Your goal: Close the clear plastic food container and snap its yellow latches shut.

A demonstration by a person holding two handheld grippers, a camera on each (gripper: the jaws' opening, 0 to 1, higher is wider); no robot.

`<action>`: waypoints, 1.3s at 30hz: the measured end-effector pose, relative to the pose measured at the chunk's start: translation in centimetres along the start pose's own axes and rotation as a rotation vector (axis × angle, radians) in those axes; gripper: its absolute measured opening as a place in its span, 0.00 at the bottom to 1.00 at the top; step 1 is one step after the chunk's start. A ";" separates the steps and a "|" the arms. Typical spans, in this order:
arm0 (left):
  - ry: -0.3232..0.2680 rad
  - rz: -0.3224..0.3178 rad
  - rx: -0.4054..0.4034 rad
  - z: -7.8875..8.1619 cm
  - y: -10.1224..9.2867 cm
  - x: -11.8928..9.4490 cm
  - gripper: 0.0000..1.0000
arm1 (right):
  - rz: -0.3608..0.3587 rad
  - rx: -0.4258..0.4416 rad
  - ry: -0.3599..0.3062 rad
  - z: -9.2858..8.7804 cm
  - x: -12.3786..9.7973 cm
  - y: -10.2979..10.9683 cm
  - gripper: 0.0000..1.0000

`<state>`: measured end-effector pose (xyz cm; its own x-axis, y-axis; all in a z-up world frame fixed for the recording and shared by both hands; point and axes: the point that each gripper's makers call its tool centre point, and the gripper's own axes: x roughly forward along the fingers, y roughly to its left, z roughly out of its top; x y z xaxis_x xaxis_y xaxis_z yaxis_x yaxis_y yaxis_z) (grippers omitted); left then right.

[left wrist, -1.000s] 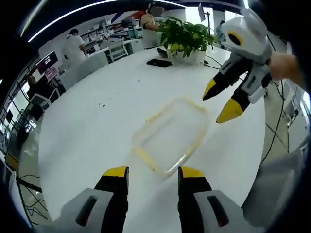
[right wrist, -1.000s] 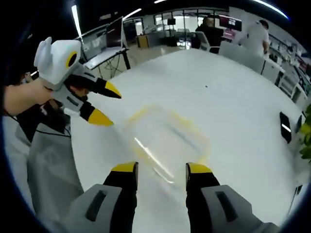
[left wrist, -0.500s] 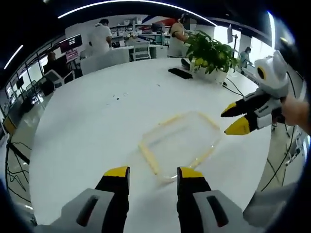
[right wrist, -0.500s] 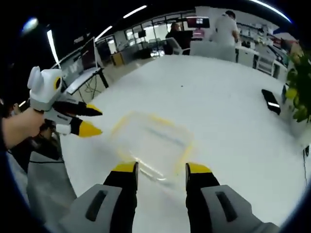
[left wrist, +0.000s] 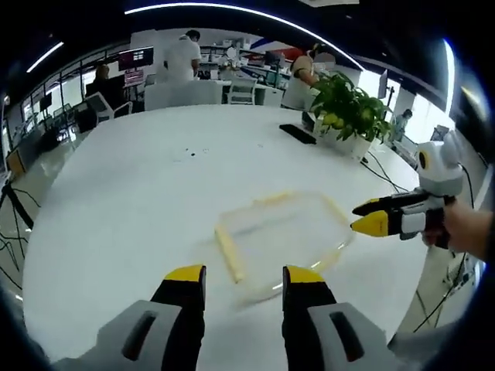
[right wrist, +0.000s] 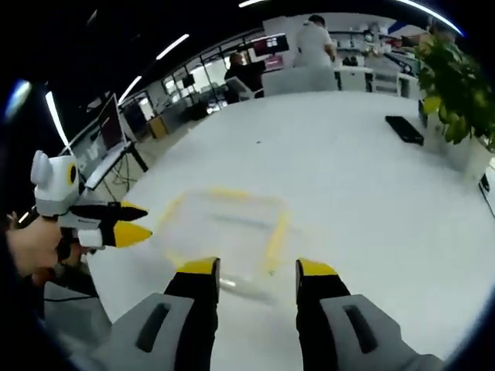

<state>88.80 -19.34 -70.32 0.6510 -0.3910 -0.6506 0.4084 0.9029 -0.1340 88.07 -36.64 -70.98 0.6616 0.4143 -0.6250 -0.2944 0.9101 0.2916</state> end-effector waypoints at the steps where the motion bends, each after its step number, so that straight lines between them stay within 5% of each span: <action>1: -0.011 -0.008 -0.009 0.0 -0.2 0.1 0.33 | -0.003 0.006 -0.002 -0.1 0.1 -0.1 0.36; 5: -0.054 -0.015 -0.038 -0.1 -0.6 0.2 0.32 | 0.023 0.058 -0.031 -0.4 0.3 0.1 0.37; 12: -0.040 -0.017 -0.058 -1.1 -1.1 0.8 0.32 | 0.027 0.105 -0.032 -1.4 0.8 0.0 0.37; 24: -0.028 -0.039 -0.100 -1.1 -1.5 1.5 0.31 | 0.065 0.136 -0.042 -0.9 1.6 0.2 0.34; 29: -0.037 -0.034 -0.180 -0.6 -0.7 1.6 0.24 | 0.073 0.131 -0.044 -0.7 1.8 0.3 0.32; 39: -0.017 -0.042 -0.164 -0.8 -0.9 1.9 0.25 | 0.092 0.119 -0.041 -0.7 1.8 0.6 0.30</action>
<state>89.15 -20.75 -72.05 0.6467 -0.4309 -0.6293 0.3264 0.9021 -0.2822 88.56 -35.33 -72.40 0.6638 0.4931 -0.5623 -0.2729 0.8597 0.4318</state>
